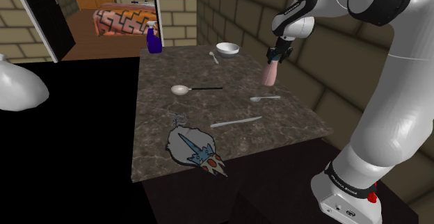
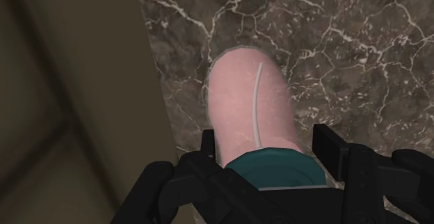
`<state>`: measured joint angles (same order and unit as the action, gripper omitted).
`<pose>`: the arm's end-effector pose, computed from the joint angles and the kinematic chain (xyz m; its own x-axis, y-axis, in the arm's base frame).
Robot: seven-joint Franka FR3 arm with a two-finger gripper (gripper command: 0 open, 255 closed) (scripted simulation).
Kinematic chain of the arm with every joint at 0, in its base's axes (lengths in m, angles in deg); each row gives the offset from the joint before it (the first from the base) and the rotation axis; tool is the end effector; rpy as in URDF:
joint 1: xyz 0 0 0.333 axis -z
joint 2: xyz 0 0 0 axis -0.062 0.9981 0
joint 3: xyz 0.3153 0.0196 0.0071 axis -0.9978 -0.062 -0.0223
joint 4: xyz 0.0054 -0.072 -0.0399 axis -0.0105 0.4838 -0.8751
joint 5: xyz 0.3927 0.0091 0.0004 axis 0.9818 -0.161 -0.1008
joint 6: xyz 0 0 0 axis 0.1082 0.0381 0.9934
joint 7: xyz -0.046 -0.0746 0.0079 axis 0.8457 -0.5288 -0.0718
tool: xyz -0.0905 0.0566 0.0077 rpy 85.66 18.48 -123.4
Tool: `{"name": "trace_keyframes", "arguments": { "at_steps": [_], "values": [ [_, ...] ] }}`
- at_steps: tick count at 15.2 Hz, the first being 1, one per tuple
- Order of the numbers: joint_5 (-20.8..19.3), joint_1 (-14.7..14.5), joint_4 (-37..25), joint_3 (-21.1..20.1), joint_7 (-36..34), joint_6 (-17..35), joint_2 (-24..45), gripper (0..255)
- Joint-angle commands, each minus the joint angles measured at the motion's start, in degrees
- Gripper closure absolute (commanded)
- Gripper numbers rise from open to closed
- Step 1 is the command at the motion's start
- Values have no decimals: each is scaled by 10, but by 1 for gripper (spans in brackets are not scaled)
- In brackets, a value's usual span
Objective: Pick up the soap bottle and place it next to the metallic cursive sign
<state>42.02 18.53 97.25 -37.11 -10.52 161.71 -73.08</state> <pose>0.4954 -0.3829 0.3729 0.8320 -0.5062 0.2272 -0.5226 -0.8525 0.0144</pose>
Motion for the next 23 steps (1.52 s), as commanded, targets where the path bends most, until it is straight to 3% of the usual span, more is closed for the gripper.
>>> {"name": "trace_keyframes", "arguments": {
  "at_steps": [1,23],
  "values": [
    [-3,-1,-3,1,-2,-6,-4,255],
    [-48,-11,-100,15,-34,-158,-65,255]
  ]
}}
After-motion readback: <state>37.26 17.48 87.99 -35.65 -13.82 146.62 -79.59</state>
